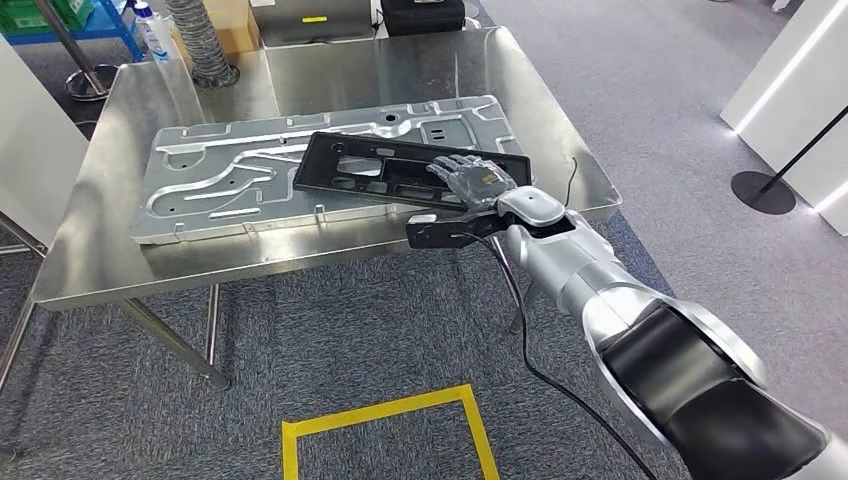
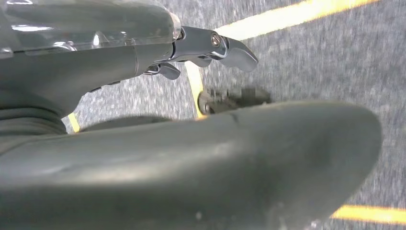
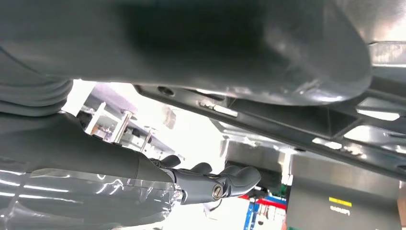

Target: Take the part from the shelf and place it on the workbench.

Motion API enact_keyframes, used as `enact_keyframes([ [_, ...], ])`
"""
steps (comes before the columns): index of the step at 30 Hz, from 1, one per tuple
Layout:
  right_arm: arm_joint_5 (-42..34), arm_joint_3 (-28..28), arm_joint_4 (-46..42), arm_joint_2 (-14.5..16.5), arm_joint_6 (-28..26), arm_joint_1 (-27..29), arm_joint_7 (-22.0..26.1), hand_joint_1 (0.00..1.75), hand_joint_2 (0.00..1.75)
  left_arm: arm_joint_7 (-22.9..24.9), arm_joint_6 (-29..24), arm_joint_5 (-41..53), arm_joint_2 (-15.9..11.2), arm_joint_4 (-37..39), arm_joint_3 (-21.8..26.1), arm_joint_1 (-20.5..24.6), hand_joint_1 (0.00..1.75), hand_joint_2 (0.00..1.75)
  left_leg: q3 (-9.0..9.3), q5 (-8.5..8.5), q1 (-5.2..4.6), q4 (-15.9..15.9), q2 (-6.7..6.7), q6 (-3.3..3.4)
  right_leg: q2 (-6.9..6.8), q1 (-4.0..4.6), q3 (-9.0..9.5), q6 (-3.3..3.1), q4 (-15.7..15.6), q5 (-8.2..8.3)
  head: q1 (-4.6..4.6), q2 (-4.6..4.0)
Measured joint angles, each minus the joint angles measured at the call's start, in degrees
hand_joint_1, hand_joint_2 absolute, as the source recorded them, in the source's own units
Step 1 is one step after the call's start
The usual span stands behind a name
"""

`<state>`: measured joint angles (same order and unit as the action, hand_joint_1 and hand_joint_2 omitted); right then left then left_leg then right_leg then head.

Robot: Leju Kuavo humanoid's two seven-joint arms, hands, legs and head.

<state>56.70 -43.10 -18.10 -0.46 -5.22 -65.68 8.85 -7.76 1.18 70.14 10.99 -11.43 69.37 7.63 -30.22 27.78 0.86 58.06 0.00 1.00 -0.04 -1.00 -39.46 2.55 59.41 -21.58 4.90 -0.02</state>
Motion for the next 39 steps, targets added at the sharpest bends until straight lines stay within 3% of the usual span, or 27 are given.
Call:
enact_keyframes([
  [2, 0.0, 0.1, 0.0, -0.2, 0.0, 0.0, 0.0, 0.00, 0.00, 0.0, 0.0, 0.0, 0.0, 0.0, 0.0, 0.0, 0.00, 0.00, -0.16, -0.14, -0.01, 0.0, 0.00, 0.12, 0.00, 0.00, -0.43, 0.04, 1.1, -0.86, 0.00, 0.00],
  [4, 0.3, 0.5, 0.0, -0.7, -0.3, -0.1, -0.1, 0.00, 0.00, 0.0, -0.1, 0.0, 0.0, 0.0, 0.0, 0.1, 0.00, 0.00, -1.10, -0.86, -0.16, 0.1, -0.11, 0.36, 0.03, 0.05, -2.26, 0.13, 7.0, -4.26, 0.00, 0.00],
  [5, 0.6, 0.7, 0.0, -0.9, -0.6, -0.2, -0.3, 0.00, 0.00, 0.0, -0.2, 0.0, 0.0, 0.0, 0.0, 0.1, 0.00, 0.00, -1.75, -1.37, -0.32, 0.2, -0.31, 0.45, 0.10, 0.12, -2.22, 0.03, 9.0, -5.45, 0.00, 0.00],
  [6, 1.0, 0.9, 0.0, -1.1, -0.9, -0.3, -0.6, 0.00, 0.00, 0.1, -0.3, 0.0, 0.0, 0.0, 0.0, 0.1, 0.00, 0.00, -2.28, -1.79, -0.50, 0.2, -0.61, 0.43, 0.42, 0.24, -0.97, -0.24, 8.8, -5.46, 0.00, 0.00],
  [8, 1.8, 1.3, 0.0, -1.2, -1.6, -0.7, -1.1, 0.00, 0.00, 0.2, -0.6, 0.0, 0.2, 0.0, 0.0, 0.2, 0.00, 0.00, -2.93, -2.27, -0.67, 0.3, -1.27, 0.18, 2.27, 0.36, 3.47, -1.22, 2.4, -3.84, 0.01, 0.00],
  [10, 2.4, 1.7, 0.0, -1.3, -2.0, -1.1, -1.2, 0.00, 0.00, 0.5, -0.8, 0.0, 0.3, 0.1, 0.0, 0.4, 0.00, 0.00, -3.45, -2.62, -0.47, 0.4, -1.92, -0.38, 3.36, 0.56, 5.24, -1.78, -1.0, -3.54, 0.00, 0.00],
  [12, 2.9, 1.9, 0.0, -1.2, -2.2, -1.2, -1.3, 0.00, 0.00, 0.7, -0.9, 0.0, 0.4, 0.1, 0.0, 0.5, 0.00, 0.00, -3.81, -2.92, -0.32, 0.3, -2.71, -1.06, 2.42, 0.57, 5.40, -2.00, -1.6, -3.26, 0.00, 0.00],
  [14, 3.3, 2.0, 0.0, -1.0, -2.2, -1.3, -1.3, 0.00, 0.00, 0.9, -1.0, 0.0, 0.4, 0.2, 0.0, 0.5, 0.00, 0.00, -4.58, -1.90, -0.42, 1.6, -2.33, -1.68, 1.26, 0.27, 5.77, -2.43, -2.5, -2.83, 0.01, 0.00],
  [18, 4.0, 2.1, 0.0, -0.8, -2.3, -1.3, -1.6, 0.00, 0.00, 1.0, -1.2, -0.1, 0.4, 0.2, 0.0, 0.4, 0.00, 0.00, -10.73, 4.01, -0.14, 14.6, -0.83, -2.70, -1.19, 0.30, 5.78, -2.86, -2.8, -2.67, 0.02, 0.00],
  [19, 4.1, 2.1, 0.0, -0.7, -2.3, -1.3, -1.6, 0.00, 0.00, 1.0, -1.3, -0.1, 0.4, 0.2, 0.0, 0.3, 0.00, 0.00, -11.40, 3.93, -0.09, 15.9, -0.70, -2.88, -1.75, 0.30, 5.68, -2.86, -2.6, -2.72, 0.02, 0.00],
  [20, 4.2, 2.1, 0.0, -0.6, -2.3, -1.3, -1.6, 0.00, 0.00, 1.0, -1.4, -0.1, 0.4, 0.2, 0.0, 0.3, 0.00, 0.00, -10.92, 2.77, -0.03, 14.9, -0.46, -3.01, -2.30, 0.28, 5.60, -2.81, -2.5, -2.79, 0.02, 0.00],
  [22, 4.3, 2.3, 0.0, -0.5, -2.3, -1.3, -1.6, 0.00, 0.00, 1.0, -1.6, 0.0, 0.3, 0.2, 0.0, 0.3, 0.00, 0.00, -7.23, -0.95, 0.03, 7.4, 1.02, -3.06, -3.37, 0.25, 5.57, -2.52, -2.1, -3.07, 0.02, 0.00],
  [24, 4.3, 2.5, 0.0, -0.5, -2.3, -1.5, -1.7, 0.00, 0.00, 1.0, -1.7, 0.0, 0.3, 0.2, 0.0, 0.4, 0.00, 0.00, -4.34, -2.92, -0.27, 1.5, 2.45, -2.32, -4.23, 0.52, 5.48, -2.01, -1.6, -3.33, 0.02, 0.00],
  [25, 4.3, 2.5, 0.0, -0.5, -2.3, -1.5, -1.7, 0.00, 0.00, 0.9, -1.7, 0.0, 0.3, 0.2, 0.0, 0.4, 0.00, 0.00, -4.03, -2.97, -0.45, 0.6, 2.63, -1.82, -4.60, 0.69, 5.43, -1.75, -1.5, -3.36, 0.01, 0.00],
  [27, 4.3, 2.7, 0.0, -0.3, -2.3, -1.6, -1.7, 0.00, 0.00, 0.9, -1.7, 0.0, 0.3, 0.2, 0.0, 0.4, 0.00, 0.00, -4.26, -3.21, -0.58, 0.5, 1.61, -0.83, -5.36, 0.75, 5.44, -1.22, -1.5, -3.32, 0.01, 0.00],
  [29, 4.4, 2.8, 0.0, -0.2, -2.3, -1.7, -1.7, 0.00, 0.00, 0.9, -1.7, 0.0, 0.3, 0.2, 0.0, 0.3, 0.00, 0.00, -4.36, -3.61, -0.47, 0.3, 0.81, -0.11, -4.33, 0.45, 5.10, -0.57, -0.6, -4.31, 0.01, 0.00],
  [30, 4.4, 2.9, 0.0, -0.2, -2.3, -1.7, -1.7, 0.00, 0.00, 0.9, -1.7, 0.0, 0.3, 0.2, 0.0, 0.4, 0.00, 0.00, -4.41, -3.83, -0.37, 0.1, 0.50, 0.23, -3.12, 0.31, 4.12, -0.32, 1.7, -5.82, 0.01, 0.00],
  [32, 4.5, 3.2, 0.1, -0.4, -2.4, -1.6, -1.8, 0.00, 0.00, 0.9, -1.7, 0.0, 0.3, 0.2, 0.0, 0.5, 0.00, 0.00, -4.63, -4.06, -0.40, 0.1, -0.10, 0.59, -0.97, 0.21, 0.62, -0.10, 9.3, -9.71, 0.00, 0.00],
  [33, 4.7, 3.3, 0.2, -0.6, -2.5, -1.4, -1.8, 0.00, 0.00, 0.9, -1.7, 0.0, 0.3, 0.2, 0.0, 0.5, 0.00, 0.00, -4.73, -4.13, -0.48, 0.2, -0.47, 0.70, -0.53, 0.24, -1.29, -0.09, 13.3, -11.19, 0.00, 0.00],
  [34, 4.9, 3.3, 0.3, -0.7, -2.6, -1.2, -1.9, 0.00, 0.00, 0.9, -1.7, 0.0, 0.3, 0.2, 0.0, 0.5, 0.00, 0.00, -4.78, -4.16, -0.57, 0.2, -0.83, 0.74, -0.40, 0.26, -2.37, -0.18, 15.4, -11.44, 0.00, 0.00],
  [35, 5.1, 3.4, 0.4, -0.8, -2.6, -1.1, -1.8, 0.00, 0.00, 0.9, -1.7, 0.1, 0.3, 0.2, 0.0, 0.5, 0.00, 0.00, -4.79, -4.18, -0.67, 0.2, -1.14, 0.76, -0.36, 0.29, -2.40, -0.37, 15.2, -10.55, 0.00, 0.00],
  [36, 5.2, 3.5, 0.4, -0.9, -2.7, -1.1, -1.6, 0.00, 0.00, 0.9, -1.7, 0.1, 0.3, 0.2, 0.0, 0.5, 0.00, 0.00, -4.76, -4.19, -0.77, 0.3, -1.40, 0.75, -0.29, 0.35, -1.27, -0.69, 12.6, -8.69, 0.00, 0.00],
  [37, 5.2, 3.7, 0.5, -0.9, -2.7, -1.1, -1.4, 0.00, 0.00, 0.9, -1.7, 0.1, 0.3, 0.2, 0.0, 0.6, 0.00, 0.00, -4.73, -4.18, -0.86, 0.3, -1.59, 0.73, -0.13, 0.46, 0.61, -1.13, 8.5, -6.40, 0.00, 0.00],
  [39, 5.3, 4.0, 0.5, -0.9, -2.8, -1.4, -1.2, 0.00, 0.00, 0.9, -1.7, 0.0, 0.3, 0.2, 0.0, 0.7, 0.00, 0.00, -4.85, -4.25, -1.07, 0.4, -1.83, 0.48, 0.32, 0.78, 3.97, -1.93, 1.3, -3.57, 0.00, 0.00],
])
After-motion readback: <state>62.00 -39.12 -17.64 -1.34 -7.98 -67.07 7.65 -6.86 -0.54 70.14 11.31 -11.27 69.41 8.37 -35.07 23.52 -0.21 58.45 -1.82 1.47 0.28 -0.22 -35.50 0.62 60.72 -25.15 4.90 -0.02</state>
